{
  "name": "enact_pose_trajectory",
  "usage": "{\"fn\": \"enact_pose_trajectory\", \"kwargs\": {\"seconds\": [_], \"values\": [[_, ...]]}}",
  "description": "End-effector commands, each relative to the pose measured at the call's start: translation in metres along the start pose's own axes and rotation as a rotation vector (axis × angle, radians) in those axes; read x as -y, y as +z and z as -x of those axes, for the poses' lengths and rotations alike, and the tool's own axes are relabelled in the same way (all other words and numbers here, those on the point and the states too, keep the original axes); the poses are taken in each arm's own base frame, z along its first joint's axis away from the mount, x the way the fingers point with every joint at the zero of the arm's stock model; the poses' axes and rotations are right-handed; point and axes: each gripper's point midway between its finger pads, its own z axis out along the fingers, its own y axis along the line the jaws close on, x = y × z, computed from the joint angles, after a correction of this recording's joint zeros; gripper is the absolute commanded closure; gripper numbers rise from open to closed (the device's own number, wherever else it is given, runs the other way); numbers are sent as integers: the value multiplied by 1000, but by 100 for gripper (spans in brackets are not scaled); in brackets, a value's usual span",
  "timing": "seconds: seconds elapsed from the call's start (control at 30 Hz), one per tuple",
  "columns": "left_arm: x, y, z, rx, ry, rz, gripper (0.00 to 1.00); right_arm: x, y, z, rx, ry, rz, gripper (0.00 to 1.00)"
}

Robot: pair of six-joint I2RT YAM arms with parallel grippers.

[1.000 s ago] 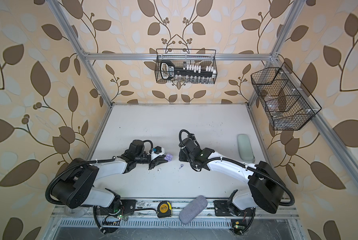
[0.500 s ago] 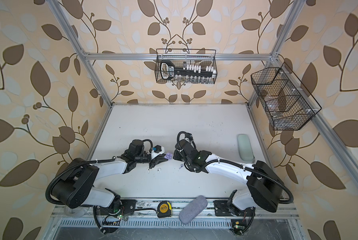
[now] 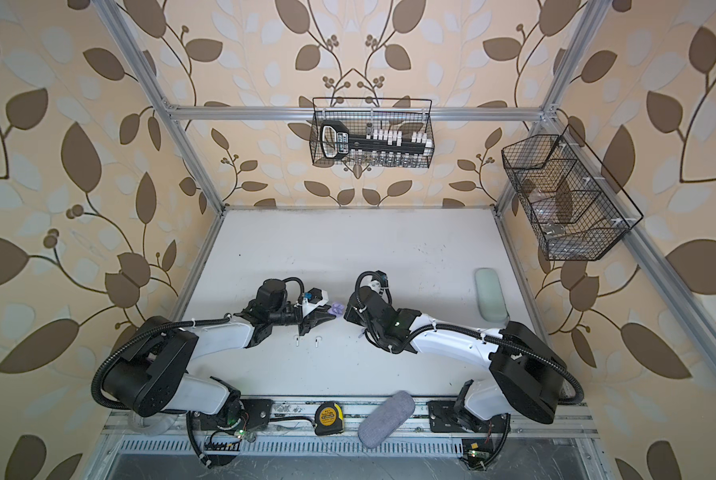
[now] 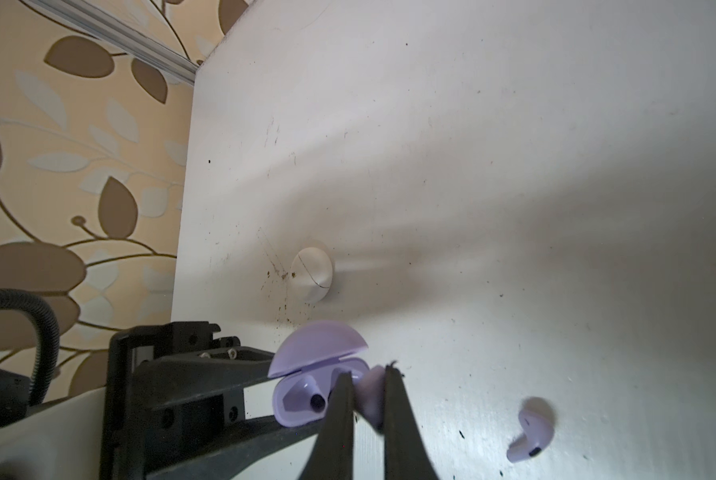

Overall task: Insert the wireless bluetooth earbuds into the charging case
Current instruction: 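Move the held lavender earbud over the case slot held by the left gripper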

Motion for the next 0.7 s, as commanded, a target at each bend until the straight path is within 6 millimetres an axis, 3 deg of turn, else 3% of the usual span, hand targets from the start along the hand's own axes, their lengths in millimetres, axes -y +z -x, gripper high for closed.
{"fn": "enact_pose_trajectory", "kwargs": {"seconds": [0.0,0.67], "values": [[-8,-3,4,25,12,34,100,2,-4,6,66,86,12,91],[-8,-3,4,30,15,42,100,-2,3,4,107,206,32,90]]}}
